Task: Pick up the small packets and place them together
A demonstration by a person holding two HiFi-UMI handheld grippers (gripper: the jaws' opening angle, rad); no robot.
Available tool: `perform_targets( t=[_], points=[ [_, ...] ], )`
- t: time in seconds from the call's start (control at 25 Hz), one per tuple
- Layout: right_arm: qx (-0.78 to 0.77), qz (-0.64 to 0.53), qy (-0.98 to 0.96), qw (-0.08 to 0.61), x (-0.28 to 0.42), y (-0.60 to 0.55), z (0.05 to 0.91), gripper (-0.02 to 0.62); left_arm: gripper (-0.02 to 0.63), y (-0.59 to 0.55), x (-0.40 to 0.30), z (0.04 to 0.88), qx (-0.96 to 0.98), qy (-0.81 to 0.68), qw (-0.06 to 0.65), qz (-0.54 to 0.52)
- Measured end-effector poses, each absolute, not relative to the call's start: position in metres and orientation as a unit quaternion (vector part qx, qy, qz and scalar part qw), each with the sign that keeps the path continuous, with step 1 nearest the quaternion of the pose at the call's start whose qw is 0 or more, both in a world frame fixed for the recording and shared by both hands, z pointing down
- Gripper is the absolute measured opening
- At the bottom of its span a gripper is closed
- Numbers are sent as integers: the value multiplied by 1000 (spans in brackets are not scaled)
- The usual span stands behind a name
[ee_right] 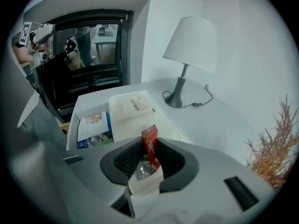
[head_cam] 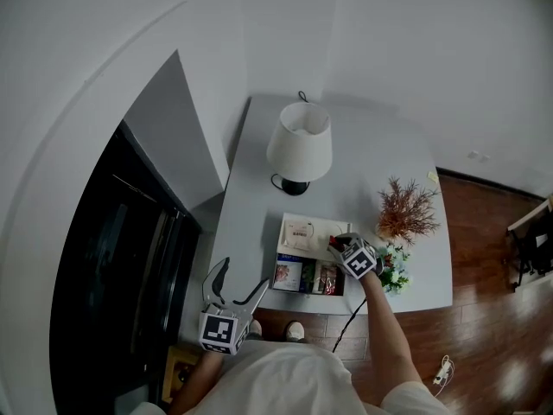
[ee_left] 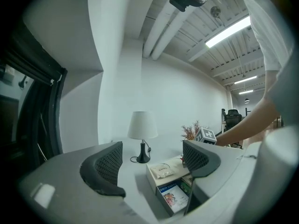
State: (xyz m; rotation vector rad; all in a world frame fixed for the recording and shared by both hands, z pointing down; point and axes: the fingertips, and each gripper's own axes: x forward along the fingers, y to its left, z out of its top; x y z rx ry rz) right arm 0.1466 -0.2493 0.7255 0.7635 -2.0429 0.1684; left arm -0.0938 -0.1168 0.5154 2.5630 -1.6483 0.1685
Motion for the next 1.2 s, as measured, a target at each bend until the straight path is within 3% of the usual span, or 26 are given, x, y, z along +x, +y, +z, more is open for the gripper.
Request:
perform_targets(
  t=[0.12,0.2,0.36,0.48,0.56,0.76,1.04,1.2],
  points=[
    [301,81,-826,469,148,-254,735,118,403,-117,-97,518,835,-545,46,60],
    [300,81,-824,474,149,-257,738,193,403,-116,-98,517,833,-548,46,61],
    [306,71,-821,477,151,-262,740,206,403,-117,-97,517,832,-550,44,61],
    [315,42,-822,473,149,-266,733,344,403,-117,-95,516,833,-548,45,62],
    [333,28,-825,455,144,-265,718,374,403,-118,-93,518,834,-546,46,60],
    [402,12,-851,338,130,-252,650,374,403,-123,-84,518,844,-531,47,58],
    [489,15,-867,94,128,-204,536,374,402,-132,-71,502,859,-509,27,45],
    [531,17,-847,15,137,-173,500,373,401,-134,-70,493,862,-506,19,35]
  ],
)
